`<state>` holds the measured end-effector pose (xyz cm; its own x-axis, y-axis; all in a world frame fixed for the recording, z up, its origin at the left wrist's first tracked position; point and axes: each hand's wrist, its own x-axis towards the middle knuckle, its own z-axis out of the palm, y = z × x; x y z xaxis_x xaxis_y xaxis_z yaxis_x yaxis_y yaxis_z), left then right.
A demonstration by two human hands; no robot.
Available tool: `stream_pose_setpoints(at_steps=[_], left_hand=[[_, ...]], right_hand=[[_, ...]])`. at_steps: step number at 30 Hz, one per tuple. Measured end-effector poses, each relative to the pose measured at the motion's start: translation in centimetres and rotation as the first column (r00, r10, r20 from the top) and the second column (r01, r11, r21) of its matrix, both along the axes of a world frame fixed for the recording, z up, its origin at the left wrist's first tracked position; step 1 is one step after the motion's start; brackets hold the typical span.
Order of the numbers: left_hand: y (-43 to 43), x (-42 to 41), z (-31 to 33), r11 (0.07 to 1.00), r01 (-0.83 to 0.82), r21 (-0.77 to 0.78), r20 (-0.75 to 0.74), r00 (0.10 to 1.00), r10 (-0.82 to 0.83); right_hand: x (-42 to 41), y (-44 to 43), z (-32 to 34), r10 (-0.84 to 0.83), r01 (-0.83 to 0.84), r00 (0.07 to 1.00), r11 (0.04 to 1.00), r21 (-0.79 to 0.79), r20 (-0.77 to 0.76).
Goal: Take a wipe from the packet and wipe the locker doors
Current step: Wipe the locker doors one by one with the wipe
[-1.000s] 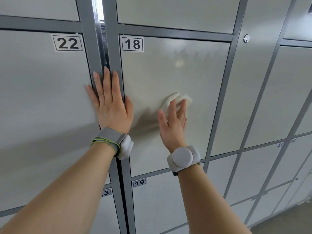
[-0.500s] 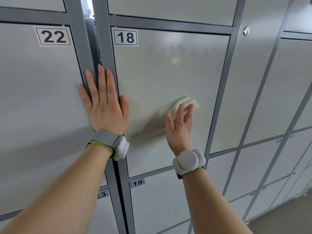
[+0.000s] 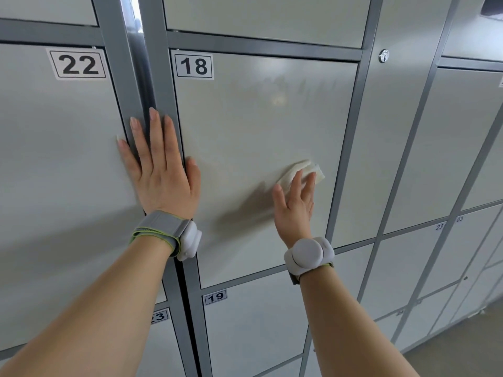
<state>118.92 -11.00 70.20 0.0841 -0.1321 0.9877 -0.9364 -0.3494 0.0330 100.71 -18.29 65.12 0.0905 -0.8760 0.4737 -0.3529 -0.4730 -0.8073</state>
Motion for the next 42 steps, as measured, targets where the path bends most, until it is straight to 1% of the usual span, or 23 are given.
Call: stream_pose_setpoints(at_steps=[2, 4, 7, 8, 12, 14, 16, 17, 19, 21, 23, 25, 28, 31, 33, 36, 38, 40, 42], left_hand=[[-0.1, -0.1, 0.0, 1.000, -0.005, -0.011, -0.003, 1.000, 0.005], [-0.1, -0.2, 0.1, 1.000, -0.001, -0.030, -0.012, 1.000, 0.001], [-0.2, -0.3, 0.2, 0.999, 0.011, -0.048, -0.022, 1.000, -0.012], [-0.2, -0.3, 0.2, 0.999, 0.007, -0.053, -0.016, 1.000, -0.008], [-0.3, -0.3, 0.2, 0.999, 0.005, -0.047, -0.013, 1.000, -0.006], [-0.3, -0.3, 0.1, 0.999, 0.003, -0.047, -0.016, 1.000, -0.004], [-0.4, -0.3, 0.2, 0.999, 0.003, -0.051, -0.022, 1.000, -0.004], [-0.4, -0.3, 0.1, 0.999, 0.005, -0.053, -0.023, 1.000, -0.006], [-0.4, -0.3, 0.1, 0.998, 0.013, -0.063, -0.016, 1.000, -0.014], [-0.5, -0.2, 0.1, 0.998, 0.013, -0.070, -0.010, 1.000, -0.013], [-0.6, -0.2, 0.0, 0.997, 0.011, -0.071, -0.007, 1.000, -0.012], [-0.6, -0.2, 0.0, 0.997, 0.012, -0.072, -0.002, 1.000, -0.012], [-0.5, -0.2, 0.1, 0.997, 0.015, -0.076, -0.009, 1.000, -0.015], [-0.6, -0.5, 0.0, 0.996, 0.013, -0.087, -0.030, 0.999, -0.016], [-0.7, -0.6, 0.0, 0.996, 0.008, -0.093, -0.042, 0.999, -0.012], [-0.7, -0.7, 0.0, 0.996, 0.015, -0.085, -0.040, 0.999, -0.018], [-0.7, -0.6, 0.0, 0.997, 0.019, -0.078, -0.041, 0.999, -0.022], [-0.7, -0.6, 0.0, 0.997, 0.025, -0.070, -0.040, 0.999, -0.027], [-0.6, -0.7, 0.0, 0.998, 0.019, -0.065, -0.033, 0.999, -0.022]], right_hand=[[-0.5, -0.5, 2.1, 0.001, -0.001, 1.000, 1.000, -0.026, 0.003], [-0.8, -1.1, 3.4, -0.001, 0.000, 1.000, 0.996, -0.090, -0.020], [-1.1, -2.0, 2.8, -0.025, 0.017, 0.998, 0.990, -0.139, -0.055], [-1.3, -2.1, 2.2, -0.038, 0.031, 0.998, 0.991, -0.126, -0.057], [-2.3, -2.2, -0.5, -0.073, 0.074, 0.996, 0.997, 0.009, -0.049], [-2.5, -1.9, -0.6, -0.062, 0.063, 0.998, 0.997, 0.052, -0.030], [-2.6, -2.0, 0.8, -0.032, 0.030, 0.999, 0.997, 0.076, 0.035], [-2.6, -2.1, 1.8, -0.013, 0.008, 0.998, 0.998, 0.069, 0.067], [-2.8, -2.3, 3.6, 0.036, -0.036, 0.995, 0.999, 0.002, 0.098], [-2.7, -2.6, 4.5, 0.067, -0.059, 0.993, 0.995, -0.080, 0.094], [-2.6, -2.7, 3.8, 0.042, -0.034, 0.997, 0.992, -0.125, 0.061], [-2.6, -2.9, 2.1, -0.007, 0.012, 0.999, 0.994, -0.113, 0.045], [-3.1, -3.1, -0.4, -0.054, 0.055, 0.998, 0.998, -0.015, 0.034], [-3.4, -3.3, -0.1, -0.045, 0.043, 0.998, 0.997, 0.059, 0.042], [-3.5, -3.6, 1.6, -0.024, 0.021, 0.997, 0.999, 0.043, 0.073], [-3.8, -4.3, 3.6, -0.001, 0.008, 0.996, 0.997, -0.079, 0.088], [-3.8, -4.8, 3.4, -0.014, 0.024, 0.996, 0.993, -0.113, 0.084], [-3.8, -4.8, 2.0, -0.046, 0.052, 0.997, 0.994, -0.094, 0.069], [-3.6, -4.4, 0.2, -0.063, 0.065, 0.997, 0.997, -0.037, 0.050]])
